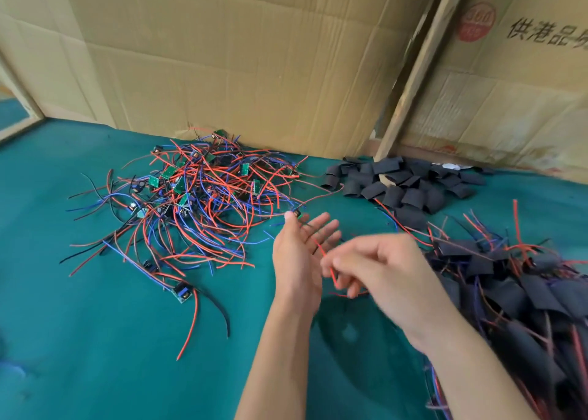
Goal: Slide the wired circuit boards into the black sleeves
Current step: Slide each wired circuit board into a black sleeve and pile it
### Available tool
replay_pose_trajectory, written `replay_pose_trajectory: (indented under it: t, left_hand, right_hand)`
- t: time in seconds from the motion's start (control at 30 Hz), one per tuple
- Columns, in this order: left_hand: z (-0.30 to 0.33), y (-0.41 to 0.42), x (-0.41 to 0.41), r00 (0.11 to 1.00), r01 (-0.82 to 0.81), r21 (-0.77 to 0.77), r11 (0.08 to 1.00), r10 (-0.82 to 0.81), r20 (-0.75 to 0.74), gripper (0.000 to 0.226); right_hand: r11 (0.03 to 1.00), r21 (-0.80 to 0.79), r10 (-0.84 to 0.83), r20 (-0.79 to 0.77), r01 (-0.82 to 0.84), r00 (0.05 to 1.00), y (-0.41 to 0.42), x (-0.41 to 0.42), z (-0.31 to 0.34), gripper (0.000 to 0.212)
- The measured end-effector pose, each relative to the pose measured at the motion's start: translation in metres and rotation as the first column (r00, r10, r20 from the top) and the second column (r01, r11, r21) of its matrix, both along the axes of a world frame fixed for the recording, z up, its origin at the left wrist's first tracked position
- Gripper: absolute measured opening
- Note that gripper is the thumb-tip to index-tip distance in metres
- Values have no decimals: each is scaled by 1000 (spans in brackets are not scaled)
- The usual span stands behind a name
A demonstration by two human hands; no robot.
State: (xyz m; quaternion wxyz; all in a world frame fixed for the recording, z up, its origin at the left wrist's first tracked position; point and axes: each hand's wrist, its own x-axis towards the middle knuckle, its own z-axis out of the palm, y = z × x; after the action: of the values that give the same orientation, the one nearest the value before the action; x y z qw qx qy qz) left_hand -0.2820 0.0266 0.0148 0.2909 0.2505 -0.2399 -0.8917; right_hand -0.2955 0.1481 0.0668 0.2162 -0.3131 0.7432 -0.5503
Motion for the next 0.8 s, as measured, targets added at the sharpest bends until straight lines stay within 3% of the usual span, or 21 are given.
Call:
replay_pose_trajectory:
  t: [0.13,0.23,0.33,0.43,0.53,0.67,0.8]
  left_hand:
    - [1,2,1,1000,-6,-41,999,6,-2,9]
    - [0,5,1,998,54,-144,988,-51,20,20]
    - [2,3,3,997,73,-139,988,-71,18,29]
    - [2,0,4,998,48,-105,993,-51,-25,24]
    - [2,1,5,996,69,-135,988,-76,-47,21]
    - [3,3,6,994,105,-203,974,-111,-19,3]
    - [2,3,8,992,117,-221,968,-124,-20,10]
  right_hand:
    - [986,154,72,-12,-69,997,24,12,-7,22]
    - [944,288,167,1,-160,986,30,9,-1,21]
    - [887,403,253,-10,-227,968,31,-6,11,17]
    - [926,368,8,-246,86,969,28,-40,15,18]
    - [831,372,-214,-474,414,854,14,-76,20,20]
    - [683,504,-257,-511,528,820,-3,-118,17,35]
    - [558,602,-301,-493,570,816,-4,-135,-2,39]
